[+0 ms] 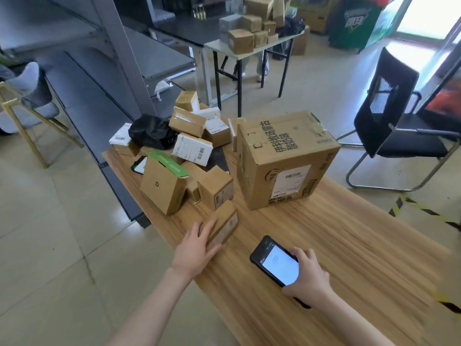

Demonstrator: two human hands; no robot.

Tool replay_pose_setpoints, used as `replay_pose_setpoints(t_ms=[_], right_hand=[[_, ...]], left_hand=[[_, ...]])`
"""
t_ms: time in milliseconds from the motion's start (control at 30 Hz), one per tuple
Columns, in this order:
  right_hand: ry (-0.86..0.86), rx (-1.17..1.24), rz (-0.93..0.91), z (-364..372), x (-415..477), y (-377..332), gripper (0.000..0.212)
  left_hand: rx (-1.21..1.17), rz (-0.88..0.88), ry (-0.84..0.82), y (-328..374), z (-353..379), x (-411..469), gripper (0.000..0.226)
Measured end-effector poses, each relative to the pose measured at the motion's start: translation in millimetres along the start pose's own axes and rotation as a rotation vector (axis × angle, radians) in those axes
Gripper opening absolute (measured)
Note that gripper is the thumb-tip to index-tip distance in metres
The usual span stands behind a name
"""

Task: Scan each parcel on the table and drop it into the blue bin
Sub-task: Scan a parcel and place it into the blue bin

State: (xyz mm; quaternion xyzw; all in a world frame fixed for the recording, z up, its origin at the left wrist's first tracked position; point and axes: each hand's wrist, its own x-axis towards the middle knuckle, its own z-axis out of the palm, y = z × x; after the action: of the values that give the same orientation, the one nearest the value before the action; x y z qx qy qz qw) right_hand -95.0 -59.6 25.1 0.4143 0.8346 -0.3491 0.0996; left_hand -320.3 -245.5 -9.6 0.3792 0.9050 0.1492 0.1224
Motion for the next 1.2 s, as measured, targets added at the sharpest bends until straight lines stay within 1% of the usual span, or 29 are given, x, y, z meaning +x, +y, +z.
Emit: replay_pose_setpoints(t_ms=[67, 200, 233, 333, 400, 467, 533, 567, 633, 667, 733, 833, 900, 1000, 1067, 1133, 1200], right_hand=[[0.006, 0.000, -0.003, 2, 0, -1, 0.097], [0.009, 0.005, 0.004, 5, 0, 1, 0.100], [0.010, 0.002, 0.007, 6, 0, 2, 0.101], [0.006, -0.014, 0.017, 7, 0, 5, 0.101], [0.002, -0.018, 0.028, 8, -1, 8, 0.101], [0.005, -0.015, 0.037, 9, -2, 11, 0.101], [0.008, -0.018, 0.045, 10, -3, 14, 0.100], [0.006, -0.023, 0.051, 10, -3, 14, 0.100], [0.005, -0.037, 0.066, 9, -2, 15, 0.101], [0.007, -0.046, 0.072, 8, -2, 15, 0.101], [0.006, -0.062, 0.080, 7, -2, 15, 0.102], [0.000, -0.080, 0.083, 4, -2, 16, 0.104], [0.003, -0.102, 0.072, 1, -2, 16, 0.104], [0.001, -0.134, 0.055, -2, -2, 13, 0.104], [0.002, -0.153, 0.046, -2, -3, 8, 0.103], [0.024, -0.190, 0.028, -2, -5, 3, 0.100], [0.069, -0.285, -0.014, -3, -6, -3, 0.096]], left_hand=[[-0.011, -0.005, 0.019, 0, 3, 1, 0.068], [-0.340, -0.114, -0.001, -2, 4, 0, 0.069], [-0.384, -0.120, -0.011, -5, 6, -1, 0.069], [-0.407, -0.110, -0.067, -12, 18, -6, 0.065], [-0.408, -0.149, -0.093, -16, 26, -8, 0.062], [-0.400, -0.200, -0.069, -14, 33, -11, 0.064], [-0.348, -0.255, -0.043, -4, 40, -15, 0.077], [-0.304, -0.288, -0.056, 4, 44, -17, 0.090], [-0.206, -0.344, -0.130, 22, 55, -22, 0.119], [-0.155, -0.358, -0.172, 30, 61, -23, 0.129], [-0.066, -0.381, -0.228, 41, 71, -24, 0.138], [0.011, -0.410, -0.219, 44, 73, -19, 0.139], [0.008, -0.400, -0.198, 34, 69, -16, 0.138], [-0.039, -0.326, -0.214, 12, 57, -15, 0.134], [0.039, -0.243, -0.184, 0, 48, -14, 0.132], [0.167, -0.124, -0.159, -8, 40, -11, 0.131], [0.279, -0.008, -0.148, -15, 33, -6, 0.129]])
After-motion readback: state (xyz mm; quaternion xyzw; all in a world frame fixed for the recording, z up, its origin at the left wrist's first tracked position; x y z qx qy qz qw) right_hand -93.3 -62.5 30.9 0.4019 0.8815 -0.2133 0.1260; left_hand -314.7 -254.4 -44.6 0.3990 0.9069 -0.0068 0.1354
